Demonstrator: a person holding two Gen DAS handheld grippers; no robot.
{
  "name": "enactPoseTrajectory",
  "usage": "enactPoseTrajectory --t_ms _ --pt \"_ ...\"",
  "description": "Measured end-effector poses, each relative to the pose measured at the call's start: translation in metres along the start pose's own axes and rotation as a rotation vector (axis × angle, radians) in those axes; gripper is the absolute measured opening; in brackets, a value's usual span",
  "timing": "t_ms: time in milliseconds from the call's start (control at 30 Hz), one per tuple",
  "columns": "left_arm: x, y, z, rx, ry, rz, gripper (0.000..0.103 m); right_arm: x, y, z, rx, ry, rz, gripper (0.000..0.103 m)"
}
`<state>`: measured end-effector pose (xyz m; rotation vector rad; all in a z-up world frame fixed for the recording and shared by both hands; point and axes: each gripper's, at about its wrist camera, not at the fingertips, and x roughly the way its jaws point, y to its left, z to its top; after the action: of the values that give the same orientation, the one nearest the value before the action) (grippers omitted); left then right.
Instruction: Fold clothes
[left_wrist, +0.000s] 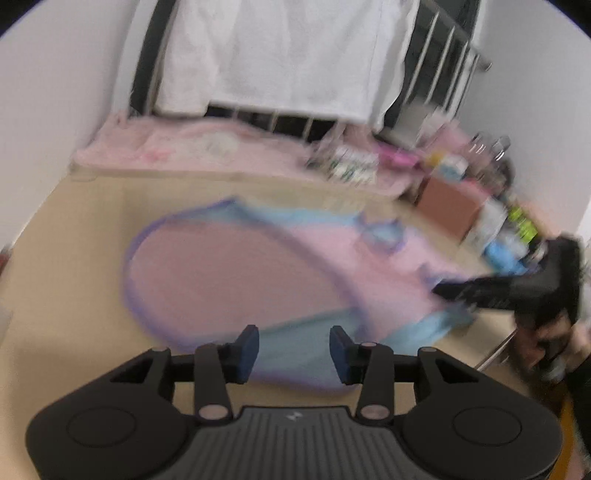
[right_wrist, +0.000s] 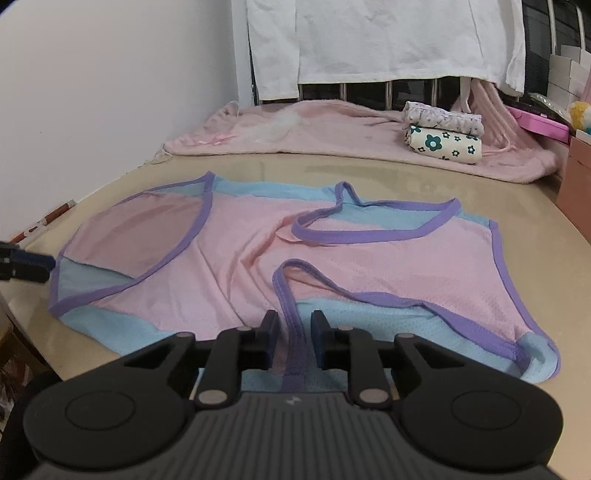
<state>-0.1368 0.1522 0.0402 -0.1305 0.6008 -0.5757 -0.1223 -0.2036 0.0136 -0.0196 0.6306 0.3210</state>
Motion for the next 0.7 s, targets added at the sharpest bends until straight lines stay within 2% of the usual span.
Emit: enactPoseTrajectory --t_ms 67,100,200,267,333,400,433,500,567,700 --pt "0.006 -0.015 0.016 0.002 -0.056 -0.029 0.058 -0.006 -0.004 0.008 0.007 -0.023 0.003 0.022" --pt "0.015 -0.021 0.025 -0.011 -0.064 -0.037 0.062 -0.006 -0.006 0.013 0.01 -0.034 -0.006 0.022" --pt "0.059 -0.044 0.043 -0.033 -0.015 -0.061 0.063 0.001 -0.009 0.024 0.009 -0.041 -0.035 0.022" --pt "0.09 -0.061 0.05 -0.028 0.027 -0.057 0.061 0.009 -0.007 0.028 0.001 -0.034 -0.046 0.026" --pt "0.117 -0.076 0.053 -0.002 0.052 -0.011 0.06 0.014 -0.005 0.03 0.016 -0.029 -0.036 0.031" --pt "0.138 -0.087 0.067 0.025 0.072 0.055 0.058 0.018 -0.003 0.029 0.031 -0.025 -0.045 0.032" --pt "0.146 -0.09 0.076 0.034 0.084 0.065 0.058 0.02 -0.002 0.029 0.037 -0.018 -0.06 0.032" --pt "0.167 -0.094 0.1 0.055 0.139 0.022 0.058 0.014 -0.004 0.025 0.052 -0.018 -0.082 0.032" --pt "0.189 -0.097 0.123 0.095 0.199 -0.041 0.058 0.0 -0.01 0.021 0.114 -0.035 -0.053 0.032" --pt "0.235 -0.121 0.138 0.29 0.38 -0.14 0.057 -0.01 -0.014 0.011 0.205 -0.038 0.044 0.032"
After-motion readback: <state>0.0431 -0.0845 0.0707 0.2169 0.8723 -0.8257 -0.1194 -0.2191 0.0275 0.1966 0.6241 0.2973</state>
